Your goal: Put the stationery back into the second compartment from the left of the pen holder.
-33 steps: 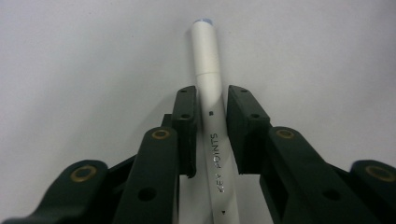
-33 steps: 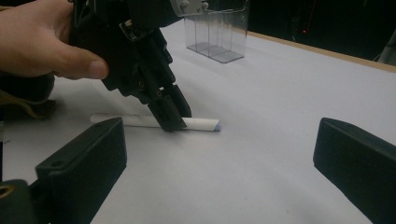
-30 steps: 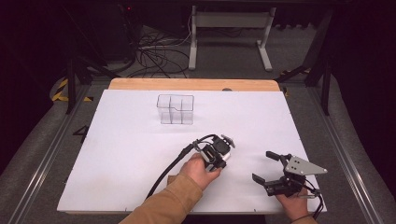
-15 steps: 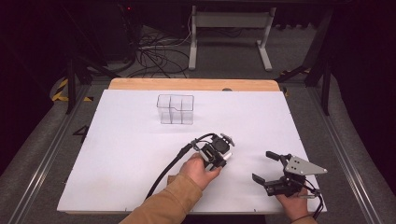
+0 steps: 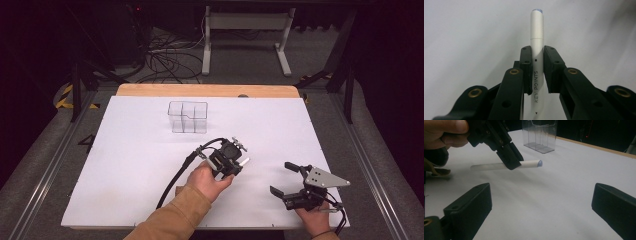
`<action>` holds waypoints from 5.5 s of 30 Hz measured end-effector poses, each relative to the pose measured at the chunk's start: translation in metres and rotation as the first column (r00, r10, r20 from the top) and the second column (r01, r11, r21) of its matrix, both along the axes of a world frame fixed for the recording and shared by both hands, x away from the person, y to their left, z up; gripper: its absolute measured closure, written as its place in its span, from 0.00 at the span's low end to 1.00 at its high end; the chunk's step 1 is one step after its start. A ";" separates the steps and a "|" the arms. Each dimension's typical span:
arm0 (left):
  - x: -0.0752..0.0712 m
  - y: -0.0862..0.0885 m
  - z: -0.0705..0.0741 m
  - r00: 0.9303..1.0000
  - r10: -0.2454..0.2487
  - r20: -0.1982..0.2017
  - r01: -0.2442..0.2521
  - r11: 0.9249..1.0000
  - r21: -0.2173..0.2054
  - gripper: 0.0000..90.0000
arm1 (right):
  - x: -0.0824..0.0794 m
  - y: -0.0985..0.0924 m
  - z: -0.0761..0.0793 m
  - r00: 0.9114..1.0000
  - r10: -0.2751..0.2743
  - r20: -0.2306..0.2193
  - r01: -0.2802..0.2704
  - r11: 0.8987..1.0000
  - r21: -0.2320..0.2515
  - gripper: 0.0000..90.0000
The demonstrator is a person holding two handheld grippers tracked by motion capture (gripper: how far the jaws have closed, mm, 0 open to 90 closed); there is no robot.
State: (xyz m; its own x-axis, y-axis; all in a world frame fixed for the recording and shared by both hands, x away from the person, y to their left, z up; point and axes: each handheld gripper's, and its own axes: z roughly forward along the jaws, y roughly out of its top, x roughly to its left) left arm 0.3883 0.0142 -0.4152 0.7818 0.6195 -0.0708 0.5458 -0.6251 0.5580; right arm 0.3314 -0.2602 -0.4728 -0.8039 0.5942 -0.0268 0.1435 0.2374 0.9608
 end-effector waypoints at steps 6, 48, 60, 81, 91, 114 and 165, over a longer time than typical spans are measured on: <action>-0.001 0.009 0.010 1.000 -0.006 0.011 0.007 0.998 -0.060 0.87 | 0.000 0.000 0.000 1.000 0.000 0.000 0.000 1.000 0.000 0.04; 0.014 0.061 0.069 0.961 0.036 0.273 0.067 0.930 -0.361 0.87 | 0.000 0.000 0.000 1.000 0.005 0.000 -0.005 1.000 0.004 0.04; 0.038 0.081 0.075 0.936 0.073 0.345 0.086 0.901 -0.426 0.87 | 0.000 0.000 0.000 1.000 0.008 0.004 -0.008 1.000 0.005 0.04; 0.073 0.119 0.069 0.898 0.223 0.379 0.029 0.830 -0.557 0.87 | 0.000 -0.001 0.000 1.000 0.010 0.002 -0.010 1.000 0.006 0.04; 0.088 0.132 0.062 0.856 0.307 0.416 -0.021 0.825 -0.564 0.87 | 0.000 -0.001 0.000 1.000 0.011 0.001 -0.011 1.000 0.008 0.04; 0.121 0.149 0.042 0.775 0.441 0.454 -0.114 0.803 -0.585 0.87 | 0.000 -0.001 0.000 1.000 0.013 0.002 -0.013 1.000 0.013 0.04; 0.080 0.172 0.063 0.816 0.376 0.440 -0.095 0.837 -0.539 0.39 | 0.001 0.000 0.000 1.000 0.007 0.005 -0.007 1.000 0.014 0.04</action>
State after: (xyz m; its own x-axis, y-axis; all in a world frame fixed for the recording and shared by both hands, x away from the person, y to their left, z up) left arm 0.4686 0.1864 -0.3520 0.6191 0.7843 -0.0410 0.1863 -0.0959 0.9778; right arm 0.3325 -0.2606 -0.4733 -0.8078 0.5890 -0.0219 0.1375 0.2244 0.9648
